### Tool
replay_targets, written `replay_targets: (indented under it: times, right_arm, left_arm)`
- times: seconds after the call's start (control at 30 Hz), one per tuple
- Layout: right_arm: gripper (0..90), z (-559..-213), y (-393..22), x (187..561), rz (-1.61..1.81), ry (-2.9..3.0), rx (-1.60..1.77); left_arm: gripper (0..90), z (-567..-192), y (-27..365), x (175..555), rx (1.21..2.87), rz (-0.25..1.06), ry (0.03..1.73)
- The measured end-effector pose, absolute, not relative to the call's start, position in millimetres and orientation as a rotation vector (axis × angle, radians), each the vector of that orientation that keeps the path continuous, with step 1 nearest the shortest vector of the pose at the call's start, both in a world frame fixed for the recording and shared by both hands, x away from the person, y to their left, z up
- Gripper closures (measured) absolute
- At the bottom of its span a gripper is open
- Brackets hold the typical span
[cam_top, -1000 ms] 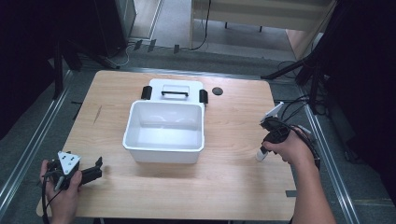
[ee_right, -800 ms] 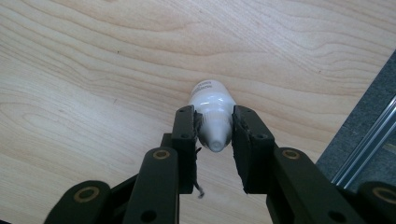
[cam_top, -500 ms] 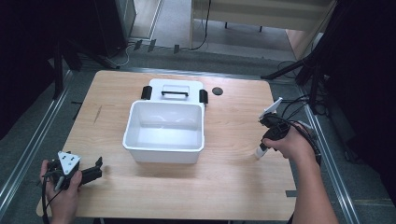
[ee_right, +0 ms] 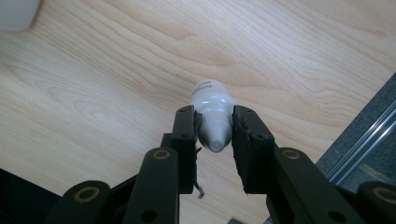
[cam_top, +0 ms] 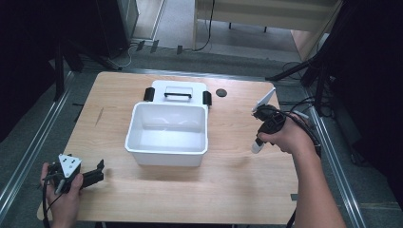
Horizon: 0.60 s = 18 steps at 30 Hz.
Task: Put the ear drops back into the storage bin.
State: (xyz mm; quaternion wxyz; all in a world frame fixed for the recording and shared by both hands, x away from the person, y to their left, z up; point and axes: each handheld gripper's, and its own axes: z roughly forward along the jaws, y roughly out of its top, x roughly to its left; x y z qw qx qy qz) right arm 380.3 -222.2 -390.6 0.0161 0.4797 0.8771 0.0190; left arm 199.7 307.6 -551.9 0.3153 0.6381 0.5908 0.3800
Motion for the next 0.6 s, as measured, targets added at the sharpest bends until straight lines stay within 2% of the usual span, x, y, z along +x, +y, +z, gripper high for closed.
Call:
replay_targets:
  times: [0.6]
  right_arm:
    - [71.5, -338, -175, 379, 0.087, 2.78, 1.32]
  left_arm:
    - [0.0, -552, 308, 200, 1.673, 1.003, 1.554]
